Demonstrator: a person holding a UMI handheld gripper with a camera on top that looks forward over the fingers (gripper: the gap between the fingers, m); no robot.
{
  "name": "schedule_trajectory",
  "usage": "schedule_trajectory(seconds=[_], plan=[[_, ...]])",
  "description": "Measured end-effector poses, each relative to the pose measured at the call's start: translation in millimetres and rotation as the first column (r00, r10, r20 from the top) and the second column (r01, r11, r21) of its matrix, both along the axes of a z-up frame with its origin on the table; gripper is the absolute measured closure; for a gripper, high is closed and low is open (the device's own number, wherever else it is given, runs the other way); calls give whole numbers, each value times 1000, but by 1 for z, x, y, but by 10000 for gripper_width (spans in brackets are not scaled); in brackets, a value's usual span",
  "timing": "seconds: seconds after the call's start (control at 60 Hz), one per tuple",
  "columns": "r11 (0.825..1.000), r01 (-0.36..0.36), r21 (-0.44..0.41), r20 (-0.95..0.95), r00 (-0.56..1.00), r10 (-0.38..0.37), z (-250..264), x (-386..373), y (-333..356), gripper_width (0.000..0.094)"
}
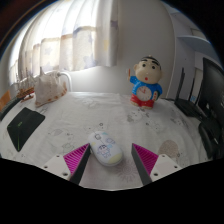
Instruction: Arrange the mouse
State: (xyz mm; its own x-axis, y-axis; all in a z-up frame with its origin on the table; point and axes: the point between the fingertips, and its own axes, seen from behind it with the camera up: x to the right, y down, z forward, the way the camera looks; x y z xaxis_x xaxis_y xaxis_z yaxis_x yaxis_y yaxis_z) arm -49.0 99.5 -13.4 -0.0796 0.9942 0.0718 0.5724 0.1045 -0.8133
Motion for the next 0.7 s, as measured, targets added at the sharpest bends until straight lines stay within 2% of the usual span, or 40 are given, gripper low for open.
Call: schedule_trajectory(seconds=[0.117,0.217,0.35,0.4,0.583,0.7], plan=[[1000,9,-3,5,1000,-9,0,-20,5,87],[999,18,-26,14,1000,-17,-3,-32,3,132],[999,17,-44,21,1000,-16,-4,-36,-5,339],[999,19,-40,14,1000,-19,-4,-36,-7,457],[997,68,-36,35,997,-66,-1,-37,-3,517],[994,109,-19,24,994,-108,31,-43,3,546]])
